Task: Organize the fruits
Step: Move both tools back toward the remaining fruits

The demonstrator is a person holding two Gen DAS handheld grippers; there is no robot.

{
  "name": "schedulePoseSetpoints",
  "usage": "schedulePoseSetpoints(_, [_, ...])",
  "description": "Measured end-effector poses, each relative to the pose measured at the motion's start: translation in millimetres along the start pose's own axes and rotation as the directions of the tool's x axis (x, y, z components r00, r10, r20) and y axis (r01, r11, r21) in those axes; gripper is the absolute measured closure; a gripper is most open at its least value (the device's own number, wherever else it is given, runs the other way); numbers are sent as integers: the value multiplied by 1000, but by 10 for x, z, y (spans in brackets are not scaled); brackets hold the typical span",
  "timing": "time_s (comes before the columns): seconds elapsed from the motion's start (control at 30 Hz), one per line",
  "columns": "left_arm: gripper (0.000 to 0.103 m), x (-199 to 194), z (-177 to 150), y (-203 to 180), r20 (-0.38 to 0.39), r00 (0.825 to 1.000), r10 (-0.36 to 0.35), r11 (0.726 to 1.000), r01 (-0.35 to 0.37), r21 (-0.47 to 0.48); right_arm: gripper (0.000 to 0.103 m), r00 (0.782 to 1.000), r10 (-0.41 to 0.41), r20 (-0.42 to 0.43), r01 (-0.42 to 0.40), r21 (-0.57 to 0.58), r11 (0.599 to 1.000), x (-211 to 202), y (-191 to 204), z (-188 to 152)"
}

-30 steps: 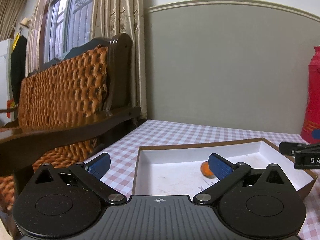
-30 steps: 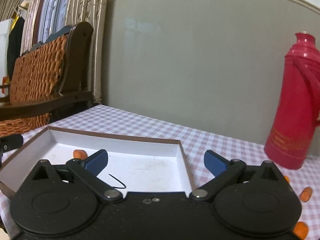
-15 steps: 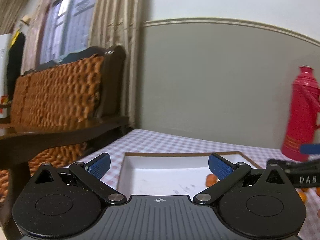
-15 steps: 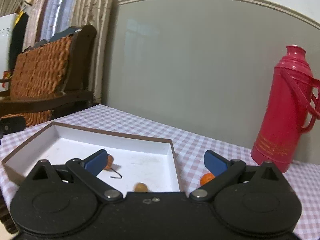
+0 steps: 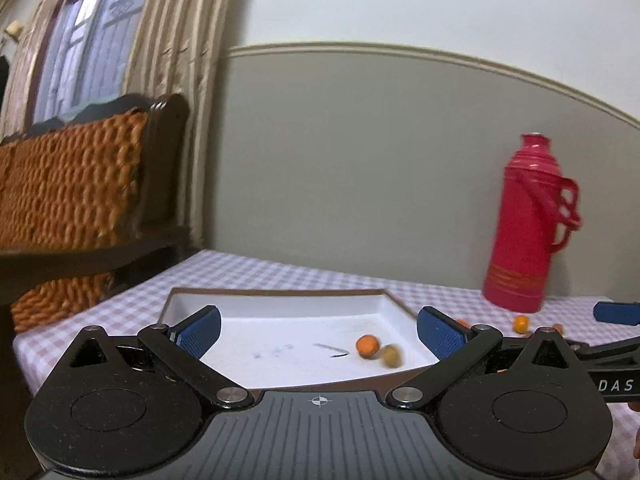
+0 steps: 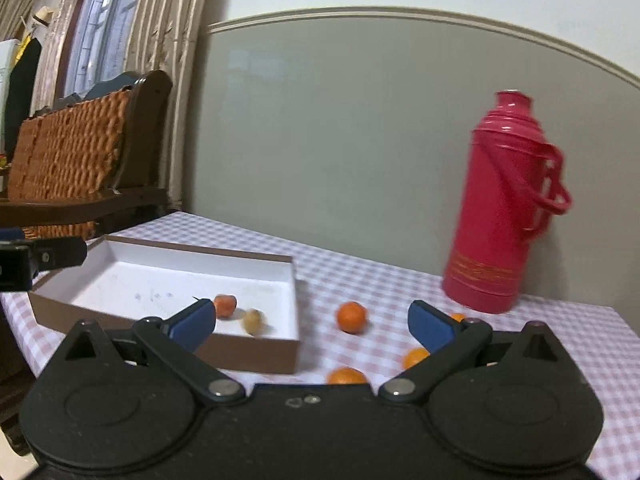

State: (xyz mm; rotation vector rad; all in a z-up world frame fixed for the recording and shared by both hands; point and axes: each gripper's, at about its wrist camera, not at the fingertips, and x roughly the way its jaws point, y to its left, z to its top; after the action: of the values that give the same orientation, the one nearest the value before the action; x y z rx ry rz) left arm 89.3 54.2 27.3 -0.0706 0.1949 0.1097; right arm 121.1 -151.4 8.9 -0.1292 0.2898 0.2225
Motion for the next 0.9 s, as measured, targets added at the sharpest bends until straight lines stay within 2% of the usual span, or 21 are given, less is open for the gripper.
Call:
schedulePoseSetpoints(0.2, [0, -55, -45, -163, 9, 999, -41, 999, 41, 32, 7, 999, -49, -12, 49, 16, 999, -204, -188, -116])
schedulePoseSetpoints(0.5, [0, -3, -130, -604, -13, 993, -115, 983, 116, 144, 7, 989, -142, -37, 143, 49, 988, -344, -498, -291])
schedulePoseSetpoints(0.77, [0, 116, -227, -901, -63, 986, -153, 979, 160, 126, 9, 977, -193, -86, 199, 64, 978, -361, -801, -476])
schedulePoseSetpoints(0.9, [0, 177, -286, -1016, -86, 981, -174, 974, 184, 130, 16, 975, -199, -102, 207, 71, 976, -392, -926, -537])
